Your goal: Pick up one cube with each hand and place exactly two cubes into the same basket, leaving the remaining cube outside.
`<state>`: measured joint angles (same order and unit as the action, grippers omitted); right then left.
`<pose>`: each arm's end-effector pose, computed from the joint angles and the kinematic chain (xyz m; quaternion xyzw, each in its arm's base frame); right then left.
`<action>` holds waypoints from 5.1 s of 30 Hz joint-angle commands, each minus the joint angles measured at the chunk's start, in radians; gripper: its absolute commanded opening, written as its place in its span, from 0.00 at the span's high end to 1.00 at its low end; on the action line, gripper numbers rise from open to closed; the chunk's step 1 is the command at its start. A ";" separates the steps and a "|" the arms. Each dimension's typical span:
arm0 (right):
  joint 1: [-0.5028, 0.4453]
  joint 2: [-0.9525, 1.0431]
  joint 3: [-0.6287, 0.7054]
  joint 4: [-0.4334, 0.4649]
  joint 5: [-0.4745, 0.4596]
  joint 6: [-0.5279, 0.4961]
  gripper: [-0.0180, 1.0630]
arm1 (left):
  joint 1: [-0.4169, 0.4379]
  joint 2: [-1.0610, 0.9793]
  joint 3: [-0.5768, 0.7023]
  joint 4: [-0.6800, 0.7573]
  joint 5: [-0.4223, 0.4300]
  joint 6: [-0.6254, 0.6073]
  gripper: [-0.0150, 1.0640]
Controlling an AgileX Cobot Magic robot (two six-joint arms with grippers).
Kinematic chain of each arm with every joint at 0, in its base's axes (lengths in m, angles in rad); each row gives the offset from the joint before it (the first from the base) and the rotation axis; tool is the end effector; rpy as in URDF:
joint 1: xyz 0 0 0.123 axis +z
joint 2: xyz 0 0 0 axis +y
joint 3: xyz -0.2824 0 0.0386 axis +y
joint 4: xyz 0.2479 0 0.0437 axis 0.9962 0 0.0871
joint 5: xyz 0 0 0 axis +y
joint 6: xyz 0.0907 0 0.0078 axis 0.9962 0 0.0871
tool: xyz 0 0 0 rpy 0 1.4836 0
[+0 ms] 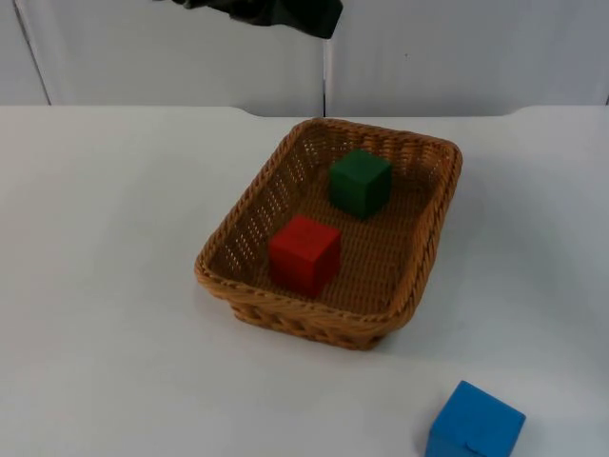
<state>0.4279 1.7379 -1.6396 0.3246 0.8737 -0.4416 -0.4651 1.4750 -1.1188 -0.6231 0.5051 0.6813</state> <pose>0.3489 0.1836 0.3473 -0.3406 0.8665 0.1493 0.3329 0.2800 -0.1693 0.3066 0.3164 0.8400 -0.1995 0.3930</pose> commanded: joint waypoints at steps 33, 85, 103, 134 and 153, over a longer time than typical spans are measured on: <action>0.001 -0.630 0.757 0.016 -0.331 0.001 0.33 | -0.002 -0.466 0.359 -0.018 -0.019 -0.010 0.25; 0.001 -1.671 1.075 -0.173 0.002 0.243 0.33 | -0.002 -1.426 0.537 0.542 0.525 -0.647 0.25; 0.001 -1.738 1.086 -0.375 0.224 0.456 0.33 | 0.000 -1.475 0.606 0.608 0.547 -0.689 0.25; 0.001 -1.738 1.124 -0.383 0.204 0.449 0.26 | 0.000 -1.475 0.625 0.604 0.569 -0.696 0.20; 0.001 -1.738 1.124 -0.383 0.204 0.449 0.01 | 0.000 -1.475 0.625 0.616 0.569 -0.717 0.01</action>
<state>0.4300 0.0041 -0.5225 -0.0554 1.0899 0.0075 -0.4651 0.0029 -0.4981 -0.0106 1.0733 -0.0259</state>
